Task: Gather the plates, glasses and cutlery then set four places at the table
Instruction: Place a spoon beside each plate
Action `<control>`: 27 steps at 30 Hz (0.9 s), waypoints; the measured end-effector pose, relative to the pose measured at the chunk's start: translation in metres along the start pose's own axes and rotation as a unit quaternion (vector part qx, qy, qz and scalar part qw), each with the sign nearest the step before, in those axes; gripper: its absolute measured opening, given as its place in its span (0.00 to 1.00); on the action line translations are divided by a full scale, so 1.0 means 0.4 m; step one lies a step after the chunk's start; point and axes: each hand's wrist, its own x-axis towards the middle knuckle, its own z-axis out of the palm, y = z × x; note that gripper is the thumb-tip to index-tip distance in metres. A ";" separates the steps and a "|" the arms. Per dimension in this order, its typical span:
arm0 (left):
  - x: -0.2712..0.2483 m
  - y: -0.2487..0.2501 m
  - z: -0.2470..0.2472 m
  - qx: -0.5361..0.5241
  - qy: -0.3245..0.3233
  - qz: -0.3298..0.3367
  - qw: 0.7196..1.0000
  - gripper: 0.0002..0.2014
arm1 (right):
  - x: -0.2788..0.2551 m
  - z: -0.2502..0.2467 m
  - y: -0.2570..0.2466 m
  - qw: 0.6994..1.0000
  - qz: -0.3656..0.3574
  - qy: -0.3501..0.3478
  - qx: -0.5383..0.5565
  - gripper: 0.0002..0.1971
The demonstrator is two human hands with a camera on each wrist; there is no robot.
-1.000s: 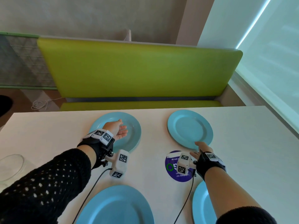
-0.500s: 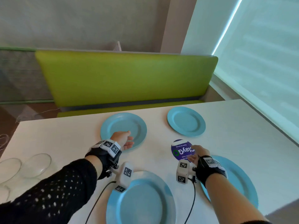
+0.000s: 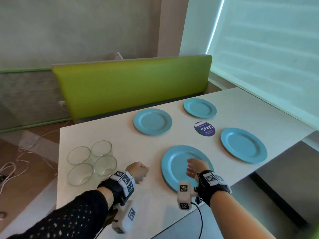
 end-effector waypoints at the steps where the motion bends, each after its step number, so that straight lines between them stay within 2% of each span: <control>1: -0.018 -0.027 -0.011 0.086 0.015 0.011 0.996 0.15 | -0.028 0.017 0.021 1.000 0.003 -0.009 -0.010 0.05; 2: -0.038 -0.049 -0.025 0.168 0.028 0.022 0.985 0.15 | -0.052 0.033 0.039 1.000 0.003 -0.013 -0.018 0.06; 4: -0.067 -0.095 -0.053 0.260 0.050 0.025 0.964 0.08 | -0.091 0.064 0.066 0.999 0.002 -0.019 -0.047 0.06; 5: -0.073 -0.122 -0.065 0.289 0.056 0.014 0.956 0.10 | -0.103 0.076 0.079 0.998 0.002 -0.025 -0.061 0.07; 7: -0.077 -0.184 -0.088 0.337 0.068 -0.020 0.939 0.22 | -0.127 0.096 0.099 0.996 -0.002 -0.041 -0.085 0.10; 9: -0.085 -0.237 -0.117 0.366 0.086 -0.046 0.926 0.28 | -0.143 0.117 0.115 0.992 -0.001 -0.064 -0.106 0.12; 12: -0.091 -0.302 -0.152 0.372 0.108 -0.075 0.919 0.33 | -0.164 0.145 0.132 0.992 -0.008 -0.054 -0.112 0.13; 16: -0.100 -0.351 -0.162 0.370 0.082 -0.106 0.919 0.40 | -0.178 0.173 0.147 0.992 -0.005 -0.054 -0.114 0.12; 27: -0.100 -0.366 -0.175 0.387 0.026 -0.029 0.921 0.34 | -0.183 0.194 0.168 0.989 -0.002 -0.062 -0.135 0.10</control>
